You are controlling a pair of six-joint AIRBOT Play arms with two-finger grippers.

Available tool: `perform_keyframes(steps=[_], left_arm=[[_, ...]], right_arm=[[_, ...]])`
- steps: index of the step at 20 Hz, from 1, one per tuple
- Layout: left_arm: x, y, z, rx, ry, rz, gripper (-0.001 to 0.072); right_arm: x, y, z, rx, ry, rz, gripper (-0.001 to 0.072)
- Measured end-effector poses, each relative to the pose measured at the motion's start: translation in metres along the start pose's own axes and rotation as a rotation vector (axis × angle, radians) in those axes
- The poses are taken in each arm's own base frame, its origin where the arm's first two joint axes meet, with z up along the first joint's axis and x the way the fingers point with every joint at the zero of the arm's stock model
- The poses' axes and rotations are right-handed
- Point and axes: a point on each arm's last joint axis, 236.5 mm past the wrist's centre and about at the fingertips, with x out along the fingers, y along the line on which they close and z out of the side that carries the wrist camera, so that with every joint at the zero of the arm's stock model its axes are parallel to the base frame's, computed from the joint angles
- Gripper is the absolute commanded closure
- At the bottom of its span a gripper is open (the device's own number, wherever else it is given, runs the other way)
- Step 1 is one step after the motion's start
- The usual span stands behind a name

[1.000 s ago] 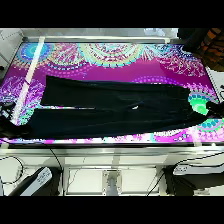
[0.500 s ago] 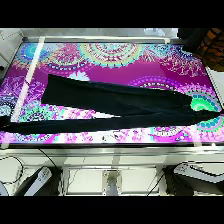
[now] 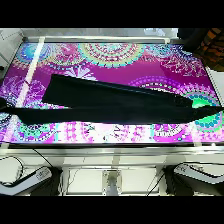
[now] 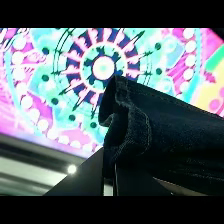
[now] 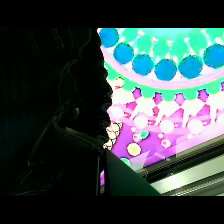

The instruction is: Fold the clothes and pants, and hang the long-sleeved shirts on hangers.

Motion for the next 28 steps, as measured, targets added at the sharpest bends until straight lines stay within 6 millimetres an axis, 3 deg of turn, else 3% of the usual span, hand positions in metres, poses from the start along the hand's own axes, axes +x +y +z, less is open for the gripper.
perform_keyframes(steps=[4,8,10,12,18,24,28], left_arm=[[0.008,-0.041,0.071,0.083,-0.124,-0.088,0.0687],[0.017,-0.104,0.151,0.179,-0.313,-0.131,0.0687],[0.029,-0.131,0.183,0.179,-0.387,-0.145,0.0687],[0.053,-0.145,0.205,0.144,-0.416,-0.138,0.0687],[0.121,-0.135,0.218,0.016,-0.372,-0.061,0.0687],[0.155,-0.117,0.217,-0.02,-0.343,-0.006,0.0687],[0.164,-0.11,0.222,-0.035,-0.359,0.008,0.0686]], right_arm=[[0.014,0.004,0.009,0.021,-0.001,0.015,0.0706],[0.041,0.017,0.024,0.034,-0.004,0.023,0.0705],[0.057,0.025,0.034,0.047,-0.015,0.026,0.0705],[0.074,0.029,0.046,0.069,-0.037,0.024,0.0705],[0.119,0.041,0.079,0.092,-0.117,0.021,0.0704],[0.163,0.06,0.105,0.09,-0.195,0.026,0.0703],[0.19,0.075,0.118,0.094,-0.241,0.05,0.0702]])
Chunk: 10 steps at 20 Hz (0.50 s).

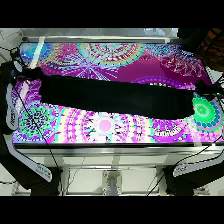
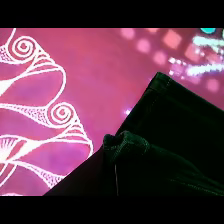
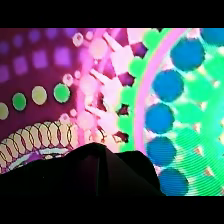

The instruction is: Fold the clothes and pants, and hang the long-sleeved shirts on hangers.

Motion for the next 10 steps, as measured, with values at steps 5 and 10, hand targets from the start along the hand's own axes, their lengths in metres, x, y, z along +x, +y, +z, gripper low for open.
perform_keyframes(steps=[5,10], left_arm=[[0.002,0.006,0.008,0.005,-0.033,0.016,0.0126],[-0.006,0.008,0.005,0.016,-0.007,0.03,0.0094]], right_arm=[[0.01,0.009,0.017,0.04,-0.082,0.026,0.0511],[0.011,0.014,0.014,0.055,-0.069,0.04,0.0511]])
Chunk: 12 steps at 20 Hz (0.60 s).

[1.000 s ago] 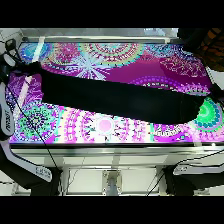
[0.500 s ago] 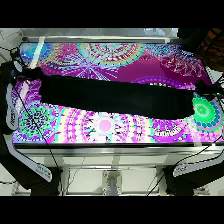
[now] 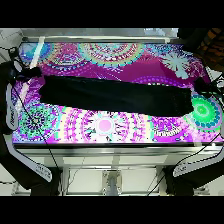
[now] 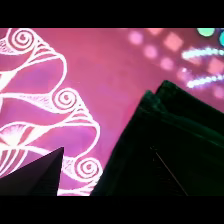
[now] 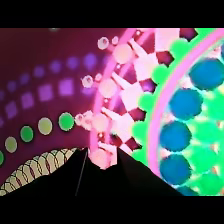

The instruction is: Fold the clothes and pants, and hang the long-sleeved shirts on hangers.

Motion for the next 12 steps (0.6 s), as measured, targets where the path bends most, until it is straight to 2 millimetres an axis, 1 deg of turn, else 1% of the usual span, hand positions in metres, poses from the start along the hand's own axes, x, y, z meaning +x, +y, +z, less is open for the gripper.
perform_keyframes(steps=[2,6,8,9,10,11,12], left_arm=[[-0.005,0.005,-0.005,0.027,0.028,0.021,0.0245],[-0.007,0.025,-0.03,0.095,0.139,0.076,0.0245],[-0.004,0.029,-0.045,0.135,0.2,0.075,0.0246],[-0.002,0.03,-0.052,0.153,0.228,0.073,0.0264],[0.0,0.031,-0.058,0.17,0.253,0.071,0.0326],[0.002,0.031,-0.065,0.185,0.278,0.063,0.0344],[0.003,0.029,-0.07,0.199,0.297,0.05,0.0344]], right_arm=[[-0.003,0.001,-0.001,-0.018,0.016,-0.005,0.0511],[-0.007,-0.005,-0.015,-0.1,0.089,-0.04,0.0511],[-0.009,-0.009,-0.021,-0.135,0.121,-0.054,0.0511],[-0.01,-0.01,-0.024,-0.147,0.137,-0.058,0.051],[-0.011,-0.011,-0.026,-0.157,0.149,-0.061,0.0511],[-0.011,-0.013,-0.03,-0.163,0.165,-0.065,0.0511],[-0.012,-0.014,-0.033,-0.169,0.179,-0.067,0.0511]])
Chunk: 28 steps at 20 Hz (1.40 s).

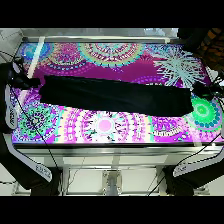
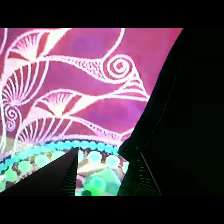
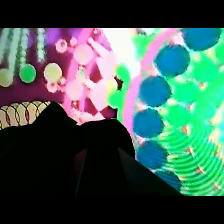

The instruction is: Fold the clothes and pants, and hang the long-sleeved shirts on hangers.

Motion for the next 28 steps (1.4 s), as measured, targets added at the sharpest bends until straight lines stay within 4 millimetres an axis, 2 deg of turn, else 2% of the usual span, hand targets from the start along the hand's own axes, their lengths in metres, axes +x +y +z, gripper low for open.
perform_keyframes(steps=[3,8,16,17,19,24,28], left_arm=[[0.008,-0.006,-0.01,0.042,0.043,-0.028,0.0344],[0.015,-0.022,-0.016,0.109,0.063,-0.093,0.0342],[0.034,-0.029,-0.026,0.144,0.098,-0.128,0.0337],[0.035,-0.029,-0.026,0.148,0.097,-0.129,0.0373],[0.036,-0.03,-0.025,0.151,0.093,-0.13,0.0682],[0.035,-0.032,-0.03,0.162,0.112,-0.136,0.0687],[0.012,-0.03,-0.033,0.168,0.128,-0.134,0.0687]], right_arm=[[0.0,-0.001,-0.012,-0.01,0.052,-0.003,0.0511],[-0.002,-0.001,-0.03,-0.015,0.127,-0.001,0.0511],[-0.003,0.0,-0.039,-0.016,0.165,0.0,0.0511],[-0.004,0.0,-0.04,-0.016,0.169,0.0,0.0511],[-0.004,0.0,-0.041,-0.017,0.174,0.0,0.0511],[-0.004,0.0,-0.044,-0.017,0.187,0.0,0.0511],[-0.005,0.0,-0.046,-0.019,0.195,0.001,0.0512]])
